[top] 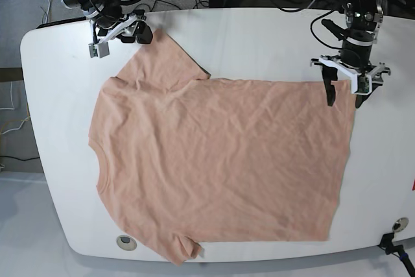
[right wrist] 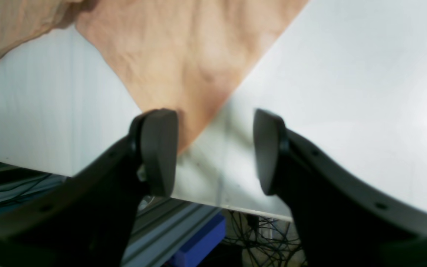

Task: Fold the T-shirt properly
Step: 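Reposition right gripper along the shoulder edge, left gripper above hem corner, then close the right gripper on the shirt's shoulder edge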

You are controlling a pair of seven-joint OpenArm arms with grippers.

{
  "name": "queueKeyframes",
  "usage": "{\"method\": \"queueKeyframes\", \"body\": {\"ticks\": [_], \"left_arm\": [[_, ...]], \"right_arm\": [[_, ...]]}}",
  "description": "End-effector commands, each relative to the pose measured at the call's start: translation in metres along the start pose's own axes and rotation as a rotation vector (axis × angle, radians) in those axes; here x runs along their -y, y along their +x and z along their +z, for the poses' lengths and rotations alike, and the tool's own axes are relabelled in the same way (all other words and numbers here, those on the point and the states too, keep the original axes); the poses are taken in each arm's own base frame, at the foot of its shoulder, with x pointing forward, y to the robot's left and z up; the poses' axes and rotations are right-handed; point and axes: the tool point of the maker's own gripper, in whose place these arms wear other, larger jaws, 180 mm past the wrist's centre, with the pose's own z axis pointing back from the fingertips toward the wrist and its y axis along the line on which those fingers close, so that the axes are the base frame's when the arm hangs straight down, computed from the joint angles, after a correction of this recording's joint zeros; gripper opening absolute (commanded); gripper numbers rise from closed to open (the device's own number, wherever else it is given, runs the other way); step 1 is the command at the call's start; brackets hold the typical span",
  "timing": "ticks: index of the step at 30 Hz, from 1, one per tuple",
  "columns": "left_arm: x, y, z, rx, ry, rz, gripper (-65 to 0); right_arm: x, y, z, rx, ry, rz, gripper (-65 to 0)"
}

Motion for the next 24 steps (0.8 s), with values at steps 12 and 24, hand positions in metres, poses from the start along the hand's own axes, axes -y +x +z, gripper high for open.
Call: {"method": "queueKeyframes", "body": {"ticks": [12,24], "left_arm": [[-0.035,0.012,0.007,0.032,0.077,0.065,-26.8],[-0.033,0.007,0.009,0.019,0.073,0.066,-26.8]], "right_arm": [[-0.007,-0.012,-0.027,-0.063,0.07,-0.051,-32.6],[-0.009,-0.033,-0.047,-0.121,0.119,-0.133,-32.6]]}}
